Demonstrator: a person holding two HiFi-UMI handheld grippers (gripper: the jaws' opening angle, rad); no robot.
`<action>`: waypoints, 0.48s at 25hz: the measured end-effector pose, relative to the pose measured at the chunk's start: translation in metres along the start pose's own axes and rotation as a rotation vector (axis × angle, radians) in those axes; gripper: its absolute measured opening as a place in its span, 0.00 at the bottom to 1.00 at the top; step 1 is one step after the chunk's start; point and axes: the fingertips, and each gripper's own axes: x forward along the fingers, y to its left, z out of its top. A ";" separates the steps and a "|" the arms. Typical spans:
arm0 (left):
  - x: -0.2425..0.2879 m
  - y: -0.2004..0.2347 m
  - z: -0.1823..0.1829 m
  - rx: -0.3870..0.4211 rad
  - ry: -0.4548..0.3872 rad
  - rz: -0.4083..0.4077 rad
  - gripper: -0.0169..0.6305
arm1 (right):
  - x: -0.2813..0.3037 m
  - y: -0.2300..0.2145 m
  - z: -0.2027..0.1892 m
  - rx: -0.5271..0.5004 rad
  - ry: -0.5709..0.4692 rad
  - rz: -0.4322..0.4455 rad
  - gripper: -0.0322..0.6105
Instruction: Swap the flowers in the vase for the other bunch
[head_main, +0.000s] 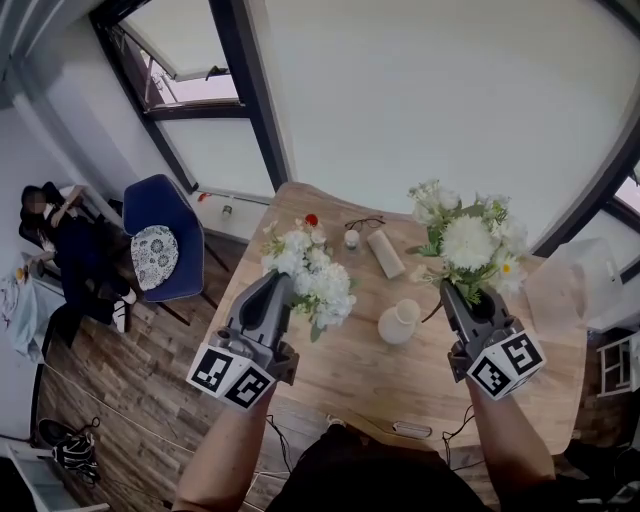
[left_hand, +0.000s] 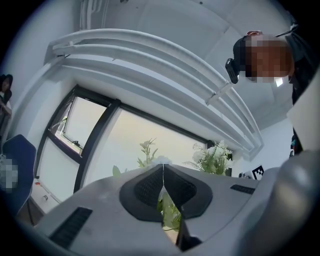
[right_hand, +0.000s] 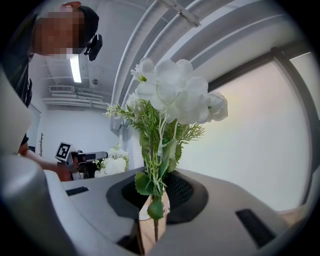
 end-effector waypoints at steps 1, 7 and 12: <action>-0.002 0.002 0.000 -0.002 0.002 0.005 0.04 | 0.002 0.001 -0.001 -0.001 0.002 0.003 0.17; -0.007 0.021 -0.011 -0.003 0.024 0.024 0.04 | 0.026 -0.002 -0.018 0.011 0.007 0.012 0.17; -0.011 0.024 -0.027 -0.018 0.049 0.031 0.04 | 0.035 -0.006 -0.029 -0.001 0.017 0.015 0.17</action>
